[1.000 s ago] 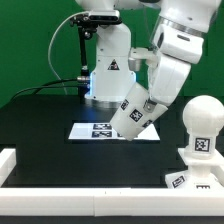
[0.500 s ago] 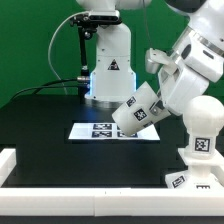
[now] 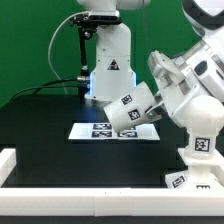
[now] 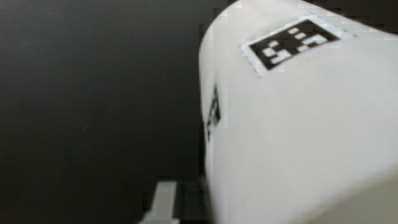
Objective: Assemble lamp
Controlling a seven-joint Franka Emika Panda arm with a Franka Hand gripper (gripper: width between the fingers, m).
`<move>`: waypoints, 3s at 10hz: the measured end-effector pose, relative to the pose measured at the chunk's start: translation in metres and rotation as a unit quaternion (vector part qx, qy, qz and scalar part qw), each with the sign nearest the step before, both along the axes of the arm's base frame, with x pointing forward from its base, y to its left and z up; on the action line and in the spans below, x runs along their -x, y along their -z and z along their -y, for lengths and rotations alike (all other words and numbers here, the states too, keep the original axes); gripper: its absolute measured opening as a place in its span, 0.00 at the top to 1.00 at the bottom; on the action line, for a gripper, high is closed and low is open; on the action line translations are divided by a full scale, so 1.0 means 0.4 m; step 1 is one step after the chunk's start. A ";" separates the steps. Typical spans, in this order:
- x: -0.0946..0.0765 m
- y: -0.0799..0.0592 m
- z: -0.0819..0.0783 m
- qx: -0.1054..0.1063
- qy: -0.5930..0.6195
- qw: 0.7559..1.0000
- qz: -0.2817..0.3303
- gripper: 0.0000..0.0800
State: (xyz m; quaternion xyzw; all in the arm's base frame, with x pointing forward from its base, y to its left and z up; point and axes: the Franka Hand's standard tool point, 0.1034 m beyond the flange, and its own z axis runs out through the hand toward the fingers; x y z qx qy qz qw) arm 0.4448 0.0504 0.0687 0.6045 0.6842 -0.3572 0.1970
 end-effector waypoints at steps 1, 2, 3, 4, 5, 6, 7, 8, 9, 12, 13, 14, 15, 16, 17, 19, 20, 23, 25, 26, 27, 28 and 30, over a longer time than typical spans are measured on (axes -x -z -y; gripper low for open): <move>0.003 0.012 0.004 0.012 -0.011 1.000 -0.013 0.95; 0.007 0.021 0.007 0.018 -0.016 1.000 -0.019 0.95; 0.023 0.022 0.009 0.060 -0.020 0.998 -0.024 0.95; 0.031 0.032 0.000 0.081 -0.029 0.996 -0.033 0.95; 0.030 0.036 -0.001 0.078 -0.029 0.996 -0.033 0.95; 0.028 0.036 0.003 0.077 -0.028 0.996 -0.033 0.95; 0.022 0.044 0.006 0.055 -0.039 0.997 -0.037 0.95; 0.018 0.040 0.022 0.050 -0.038 0.997 -0.042 0.95; 0.012 0.044 0.028 0.043 -0.043 0.997 -0.038 0.95; 0.024 0.068 0.020 -0.031 -0.121 0.992 -0.002 0.95; 0.027 0.073 0.018 -0.050 -0.150 0.987 0.013 0.95; 0.030 0.076 0.018 -0.064 -0.173 0.982 0.027 0.95; 0.029 0.084 0.011 -0.082 -0.194 0.977 0.043 0.95; 0.032 0.093 0.005 -0.104 -0.219 0.968 0.065 0.95; 0.034 0.100 0.001 -0.121 -0.239 0.960 0.086 0.95; 0.023 0.100 0.007 -0.129 -0.272 0.946 0.123 0.95; 0.013 0.093 0.007 -0.133 -0.305 0.931 0.148 0.95; -0.009 0.079 0.034 -0.142 -0.390 0.886 0.207 0.95; -0.013 0.079 0.054 -0.130 -0.398 0.885 0.203 0.95; -0.014 0.079 0.062 -0.126 -0.401 0.885 0.200 0.83; -0.015 0.079 0.068 -0.123 -0.403 0.885 0.197 0.64; -0.015 0.079 0.074 -0.120 -0.407 0.885 0.192 0.47; -0.016 0.079 0.085 -0.114 -0.412 0.885 0.185 0.26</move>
Offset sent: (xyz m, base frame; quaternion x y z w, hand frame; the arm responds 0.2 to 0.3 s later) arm 0.0000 0.0000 0.0000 0.0000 -0.1938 0.0000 0.9810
